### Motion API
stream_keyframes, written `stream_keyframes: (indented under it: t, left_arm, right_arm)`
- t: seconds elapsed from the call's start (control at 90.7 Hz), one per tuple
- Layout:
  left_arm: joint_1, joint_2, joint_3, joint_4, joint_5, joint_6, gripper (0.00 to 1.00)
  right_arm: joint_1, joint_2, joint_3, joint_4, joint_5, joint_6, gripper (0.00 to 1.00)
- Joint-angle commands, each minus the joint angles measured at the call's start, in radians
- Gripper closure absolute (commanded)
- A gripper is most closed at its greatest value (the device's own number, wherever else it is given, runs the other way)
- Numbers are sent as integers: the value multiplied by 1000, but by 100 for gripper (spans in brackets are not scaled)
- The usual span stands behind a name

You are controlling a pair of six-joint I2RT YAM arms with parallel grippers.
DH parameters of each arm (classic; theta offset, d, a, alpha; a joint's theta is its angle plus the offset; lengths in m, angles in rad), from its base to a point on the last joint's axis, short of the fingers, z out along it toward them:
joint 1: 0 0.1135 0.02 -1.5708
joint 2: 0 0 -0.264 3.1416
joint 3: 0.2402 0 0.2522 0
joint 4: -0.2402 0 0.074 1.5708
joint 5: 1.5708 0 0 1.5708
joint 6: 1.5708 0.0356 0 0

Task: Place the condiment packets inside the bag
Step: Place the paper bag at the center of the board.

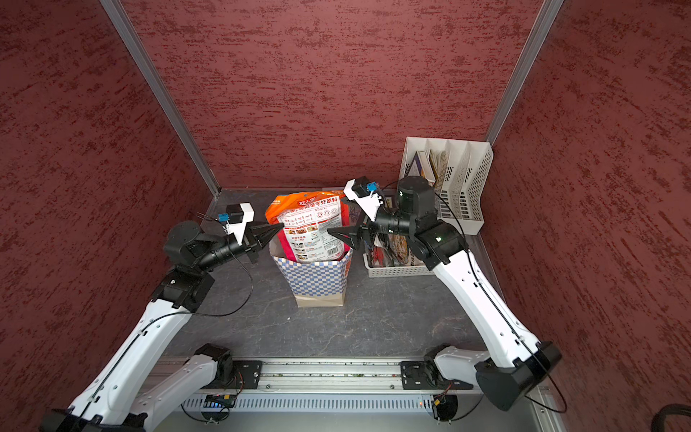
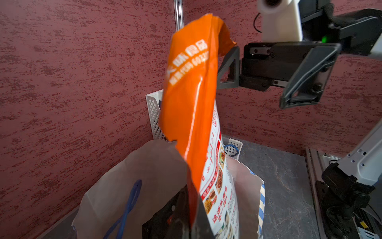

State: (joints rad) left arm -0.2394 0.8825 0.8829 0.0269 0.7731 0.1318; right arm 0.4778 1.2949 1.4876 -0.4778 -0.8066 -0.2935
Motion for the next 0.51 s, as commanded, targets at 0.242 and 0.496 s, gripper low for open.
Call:
stream_keyframes:
  t: [0.242,0.496]
  left_arm:
    - [-14,-16,3,34,89,56,100]
    - [-15,-48,1,21,-2,56,100]
  right_arm:
    - [-13,97,60,28,-313,-40,8]
    - [-66,48,-1,35,-132,-53,7]
